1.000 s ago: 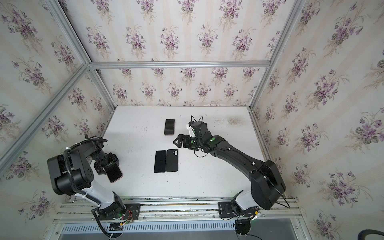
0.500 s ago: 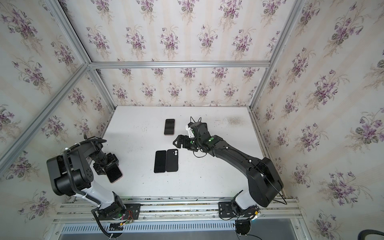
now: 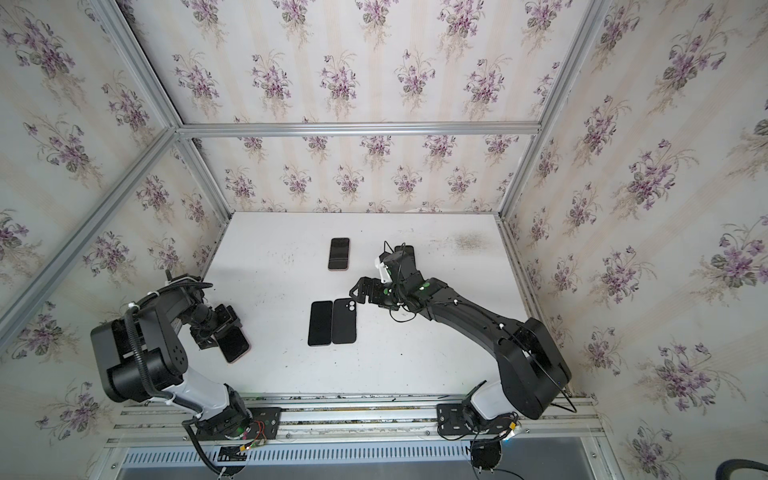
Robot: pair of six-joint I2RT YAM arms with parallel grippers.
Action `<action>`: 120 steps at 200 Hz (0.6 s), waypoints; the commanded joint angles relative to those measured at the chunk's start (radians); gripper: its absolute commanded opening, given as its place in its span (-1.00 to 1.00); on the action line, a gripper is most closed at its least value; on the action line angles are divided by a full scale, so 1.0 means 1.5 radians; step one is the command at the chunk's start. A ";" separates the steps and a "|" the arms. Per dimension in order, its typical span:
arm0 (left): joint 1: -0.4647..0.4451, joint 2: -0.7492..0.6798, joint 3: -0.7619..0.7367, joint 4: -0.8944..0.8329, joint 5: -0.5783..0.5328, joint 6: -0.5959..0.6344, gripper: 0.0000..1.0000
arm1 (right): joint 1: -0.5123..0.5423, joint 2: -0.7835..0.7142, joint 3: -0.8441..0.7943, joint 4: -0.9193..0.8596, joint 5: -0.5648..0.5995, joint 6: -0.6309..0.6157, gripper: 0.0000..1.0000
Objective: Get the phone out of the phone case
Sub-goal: 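Lift the pink-cased phone with the left gripper while the right gripper hovers, then bring the pink-cased phone to the right gripper while it grips the case edge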
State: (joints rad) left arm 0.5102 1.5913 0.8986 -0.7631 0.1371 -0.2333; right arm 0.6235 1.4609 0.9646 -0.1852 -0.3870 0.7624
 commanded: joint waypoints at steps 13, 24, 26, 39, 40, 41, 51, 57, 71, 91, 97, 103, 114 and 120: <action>0.001 -0.027 -0.009 0.002 0.050 0.015 0.22 | 0.001 0.000 -0.014 0.043 -0.004 0.010 0.89; 0.001 -0.033 -0.012 0.002 0.055 0.017 0.21 | 0.001 0.003 -0.016 0.047 -0.007 0.012 0.88; 0.001 -0.033 -0.013 0.002 0.056 0.016 0.21 | 0.001 0.004 -0.016 0.048 -0.008 0.012 0.88; 0.000 -0.040 -0.017 0.002 0.062 0.018 0.20 | 0.001 0.009 -0.016 0.050 -0.013 0.012 0.88; 0.000 -0.041 -0.018 0.002 0.062 0.018 0.19 | 0.001 0.010 -0.016 0.051 -0.014 0.012 0.88; 0.000 -0.042 -0.018 0.002 0.062 0.017 0.19 | 0.001 0.010 -0.016 0.051 -0.014 0.012 0.88; 0.000 -0.046 -0.020 0.002 0.062 0.016 0.19 | 0.001 0.014 -0.016 0.053 -0.018 0.012 0.88; 0.000 -0.049 -0.020 0.003 0.062 0.014 0.19 | 0.001 0.016 -0.015 0.055 -0.021 0.012 0.88; 0.000 -0.055 -0.018 0.002 0.090 0.011 0.18 | 0.001 0.021 -0.015 0.056 -0.025 0.011 0.88; -0.001 -0.070 -0.015 0.002 0.107 0.004 0.18 | 0.001 0.026 -0.014 0.062 -0.030 0.011 0.87; -0.002 -0.077 -0.016 0.001 0.117 0.002 0.18 | 0.001 0.027 -0.014 0.065 -0.031 0.011 0.87; -0.004 -0.082 -0.015 0.001 0.126 0.000 0.18 | 0.001 0.029 -0.015 0.071 -0.034 0.011 0.88; -0.010 -0.096 -0.015 0.001 0.138 -0.005 0.18 | 0.002 0.034 -0.015 0.084 -0.042 0.011 0.87; -0.016 -0.104 -0.015 0.001 0.143 -0.007 0.18 | 0.002 0.038 -0.015 0.092 -0.048 0.011 0.87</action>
State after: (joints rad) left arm 0.5034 1.4693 0.8692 -0.7517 0.2764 -0.2287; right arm 0.6235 1.5047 0.9401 -0.1234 -0.4263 0.7704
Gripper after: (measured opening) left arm 0.781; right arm 0.937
